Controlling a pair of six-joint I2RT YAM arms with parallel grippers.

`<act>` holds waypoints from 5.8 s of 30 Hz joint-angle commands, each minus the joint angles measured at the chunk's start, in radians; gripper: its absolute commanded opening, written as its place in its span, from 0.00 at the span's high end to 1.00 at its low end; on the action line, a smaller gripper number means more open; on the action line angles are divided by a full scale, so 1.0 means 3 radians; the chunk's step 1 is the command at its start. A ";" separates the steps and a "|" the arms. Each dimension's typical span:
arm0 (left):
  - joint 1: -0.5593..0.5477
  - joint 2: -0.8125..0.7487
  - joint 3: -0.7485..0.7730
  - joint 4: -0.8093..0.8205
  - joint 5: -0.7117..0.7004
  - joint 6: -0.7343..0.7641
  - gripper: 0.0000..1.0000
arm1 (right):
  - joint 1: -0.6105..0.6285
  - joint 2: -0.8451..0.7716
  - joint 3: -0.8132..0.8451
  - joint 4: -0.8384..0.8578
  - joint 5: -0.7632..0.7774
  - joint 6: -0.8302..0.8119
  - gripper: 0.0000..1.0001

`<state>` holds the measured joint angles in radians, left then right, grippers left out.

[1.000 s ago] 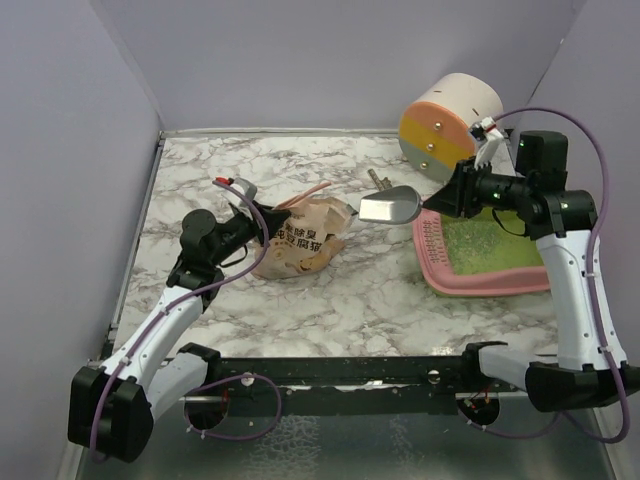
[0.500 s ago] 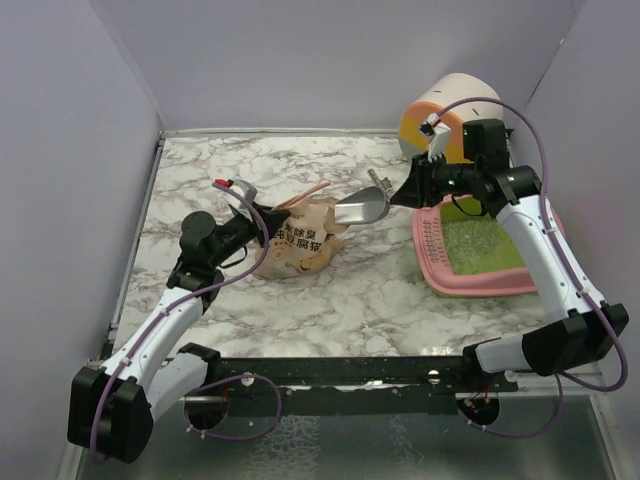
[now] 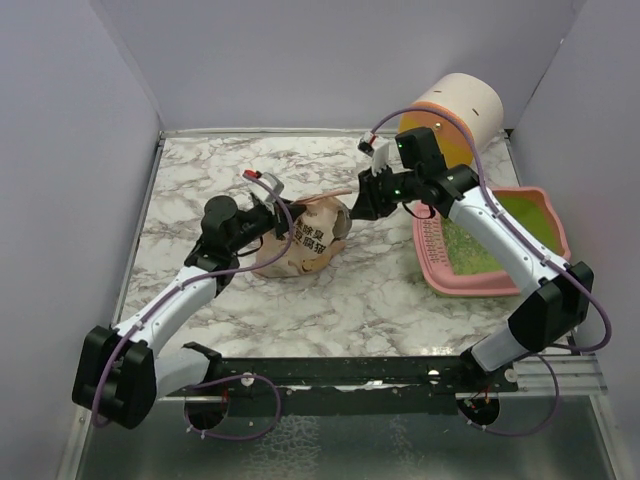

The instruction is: Fill the litter box with clean litter

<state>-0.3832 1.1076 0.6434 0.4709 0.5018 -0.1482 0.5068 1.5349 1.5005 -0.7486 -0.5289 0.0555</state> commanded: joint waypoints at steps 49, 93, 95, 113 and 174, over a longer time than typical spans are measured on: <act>-0.0405 0.0194 0.0131 0.0694 -0.0437 0.0201 1.00 | 0.0479 0.0206 -0.0003 -0.0414 0.2010 0.0445 0.99; -0.0248 0.0442 0.0159 0.0699 -0.0298 0.0140 1.00 | 0.0269 0.0493 -0.1981 0.3041 0.0387 0.1226 0.99; -0.0239 0.0456 0.0161 0.0697 -0.0289 0.0129 1.00 | 0.0198 0.0470 -0.2055 0.3225 0.0176 0.1321 0.99; -0.0108 0.0445 0.0169 0.0700 -0.0294 0.0052 1.00 | -0.0137 0.0287 -0.2380 0.4209 -0.0681 0.1840 0.99; 0.0176 0.0360 0.0137 0.0983 -0.0161 -0.0540 0.71 | -0.1189 -0.0362 -0.3155 0.5165 -0.1405 0.2567 0.99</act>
<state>-0.3347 1.2453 0.6727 0.6910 0.4454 -0.2985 0.1429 1.5608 0.4759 1.1721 -0.9993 1.0519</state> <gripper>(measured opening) 0.283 0.243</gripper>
